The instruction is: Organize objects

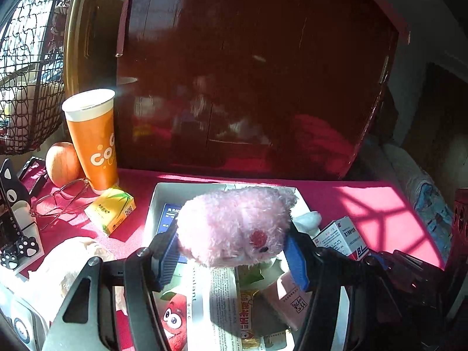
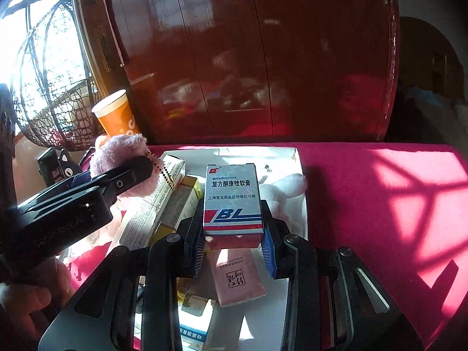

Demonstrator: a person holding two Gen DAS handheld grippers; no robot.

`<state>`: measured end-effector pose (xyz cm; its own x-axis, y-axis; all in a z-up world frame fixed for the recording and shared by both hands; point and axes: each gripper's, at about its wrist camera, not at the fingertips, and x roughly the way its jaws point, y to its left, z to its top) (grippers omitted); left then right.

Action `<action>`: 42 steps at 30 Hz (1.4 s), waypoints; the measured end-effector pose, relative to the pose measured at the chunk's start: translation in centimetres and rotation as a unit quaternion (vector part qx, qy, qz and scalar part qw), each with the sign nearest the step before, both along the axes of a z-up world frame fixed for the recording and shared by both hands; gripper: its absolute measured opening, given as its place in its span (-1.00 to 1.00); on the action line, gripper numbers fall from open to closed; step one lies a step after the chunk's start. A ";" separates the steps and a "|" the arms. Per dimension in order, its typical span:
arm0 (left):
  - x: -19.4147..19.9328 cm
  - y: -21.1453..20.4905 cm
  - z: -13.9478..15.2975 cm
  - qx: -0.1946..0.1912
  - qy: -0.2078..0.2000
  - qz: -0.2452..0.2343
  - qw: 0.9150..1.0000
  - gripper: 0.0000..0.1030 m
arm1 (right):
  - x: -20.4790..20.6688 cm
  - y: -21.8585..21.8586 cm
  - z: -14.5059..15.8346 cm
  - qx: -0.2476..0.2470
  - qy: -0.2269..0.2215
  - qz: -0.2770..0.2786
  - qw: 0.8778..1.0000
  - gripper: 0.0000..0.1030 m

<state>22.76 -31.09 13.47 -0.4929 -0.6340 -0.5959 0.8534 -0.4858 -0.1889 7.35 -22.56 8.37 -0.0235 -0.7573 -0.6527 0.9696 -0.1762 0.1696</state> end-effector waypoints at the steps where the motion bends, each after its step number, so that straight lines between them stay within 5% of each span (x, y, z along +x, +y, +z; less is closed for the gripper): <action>1: -0.3 -0.2 -0.1 0.002 -0.004 -0.003 1.000 0.23 | 0.0 -0.1 -0.3 0.003 -0.001 0.000 1.000 -0.37; 5: -1.1 0.1 -0.2 0.000 -0.013 -0.022 1.000 0.42 | 0.2 -0.3 -1.1 0.010 0.002 0.010 1.000 -0.27; 6: -1.1 0.3 -0.2 -0.005 -0.014 -0.021 1.000 0.72 | 0.2 -0.3 -1.1 0.011 0.005 0.012 1.000 -0.12; 8: -0.9 0.8 0.1 -0.020 -0.014 -0.013 1.000 0.94 | 0.2 0.1 -1.0 0.003 0.012 0.005 1.000 0.78; 11: -0.6 1.4 0.4 -0.036 -0.023 0.003 0.999 1.00 | 0.1 0.9 -0.6 -0.006 0.033 -0.007 0.999 1.00; 27: -0.2 5.2 1.7 -0.064 -0.047 0.033 0.996 1.00 | 0.2 5.7 0.9 -0.032 0.073 -0.022 0.997 0.99; 38: 0.0 11.5 3.1 -0.098 -0.099 0.087 0.986 1.00 | -0.7 9.1 1.6 -0.044 0.075 -0.046 0.995 0.99; 42: 1.3 13.5 4.6 -0.112 -0.075 0.114 0.984 1.00 | -1.1 10.1 1.8 -0.048 0.075 -0.054 0.995 0.99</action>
